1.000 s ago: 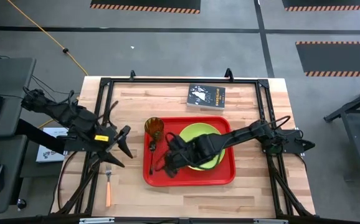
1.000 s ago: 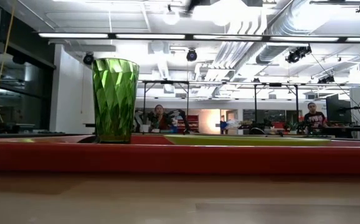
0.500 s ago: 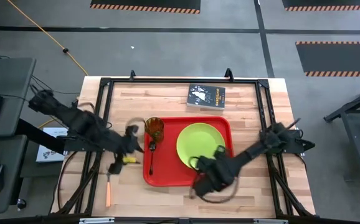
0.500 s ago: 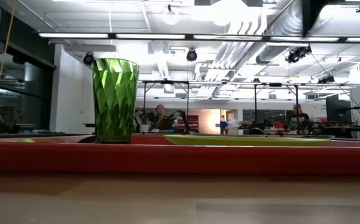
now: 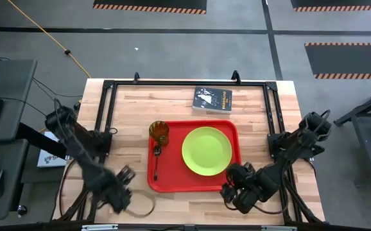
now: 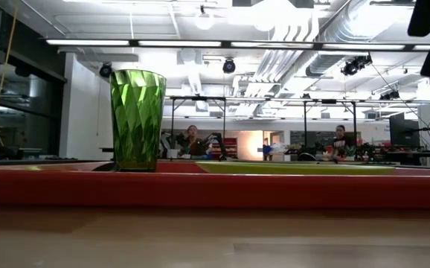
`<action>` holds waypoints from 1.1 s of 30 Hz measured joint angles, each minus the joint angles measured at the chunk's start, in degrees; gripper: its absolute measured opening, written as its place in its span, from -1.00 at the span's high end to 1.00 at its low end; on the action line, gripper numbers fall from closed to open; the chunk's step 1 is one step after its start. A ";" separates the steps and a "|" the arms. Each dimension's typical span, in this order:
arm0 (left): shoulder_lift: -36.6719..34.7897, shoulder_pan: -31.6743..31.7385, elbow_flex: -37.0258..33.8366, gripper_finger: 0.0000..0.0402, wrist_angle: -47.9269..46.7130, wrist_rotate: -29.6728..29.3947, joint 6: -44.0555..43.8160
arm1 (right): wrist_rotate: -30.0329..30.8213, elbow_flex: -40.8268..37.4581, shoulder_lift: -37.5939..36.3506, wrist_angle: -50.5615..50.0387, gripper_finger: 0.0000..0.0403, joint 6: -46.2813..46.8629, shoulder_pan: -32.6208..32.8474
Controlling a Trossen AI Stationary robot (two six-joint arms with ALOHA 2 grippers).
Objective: Pick and place plate/cup/fork/spoon on tray
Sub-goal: Put the light orange fork on the red tray to the right of the black spoon
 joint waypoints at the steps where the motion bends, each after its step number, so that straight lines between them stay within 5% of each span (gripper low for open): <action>1: 0.59 -1.99 -1.50 -0.29 1.51 1.03 0.92 | 0.12 -1.14 -0.01 2.48 -0.51 -0.27 0.00; 8: 1.92 -10.92 -10.60 -0.26 15.01 0.11 9.25 | 2.22 -6.16 0.43 14.76 -0.51 -0.62 -0.67; 33: 3.11 -11.08 -25.45 -0.25 27.13 1.61 10.48 | 3.18 -6.42 0.43 16.90 -0.51 -1.91 -2.80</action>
